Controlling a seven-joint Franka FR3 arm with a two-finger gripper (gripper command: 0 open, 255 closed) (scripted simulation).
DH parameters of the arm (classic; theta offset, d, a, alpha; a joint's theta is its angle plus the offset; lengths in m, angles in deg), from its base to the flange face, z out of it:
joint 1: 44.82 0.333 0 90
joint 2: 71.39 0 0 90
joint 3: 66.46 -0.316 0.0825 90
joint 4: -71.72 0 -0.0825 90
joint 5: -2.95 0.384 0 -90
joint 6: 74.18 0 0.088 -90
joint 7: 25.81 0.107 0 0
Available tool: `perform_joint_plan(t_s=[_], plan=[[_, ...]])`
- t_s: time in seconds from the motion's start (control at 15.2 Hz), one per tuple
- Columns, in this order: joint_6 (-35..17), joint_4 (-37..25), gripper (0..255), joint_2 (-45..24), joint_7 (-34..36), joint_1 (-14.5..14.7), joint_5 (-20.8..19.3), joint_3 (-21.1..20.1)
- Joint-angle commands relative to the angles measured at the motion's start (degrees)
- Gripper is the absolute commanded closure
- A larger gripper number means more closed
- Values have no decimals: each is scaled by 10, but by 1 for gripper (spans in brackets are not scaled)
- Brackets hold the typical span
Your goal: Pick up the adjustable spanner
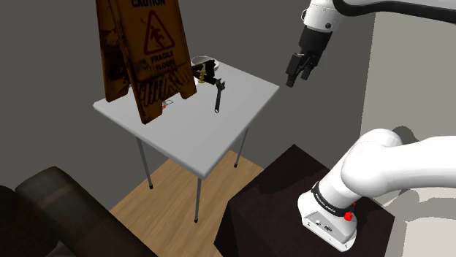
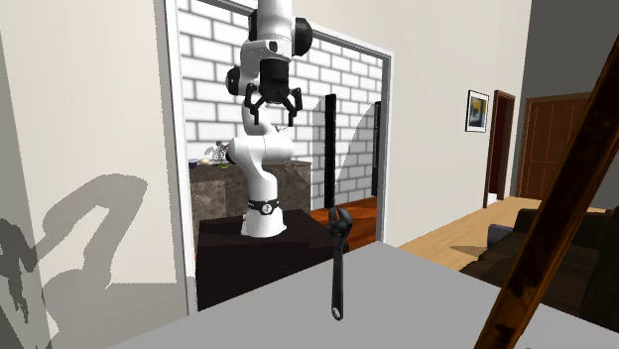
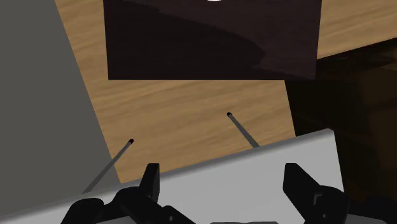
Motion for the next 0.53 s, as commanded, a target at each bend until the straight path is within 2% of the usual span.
perform_joint_plan(t_s=[0.0,0.46], plan=[[0,0,0,0,0,0,0,0],[-57,-96,0,-186,-36,15,-4,11]])
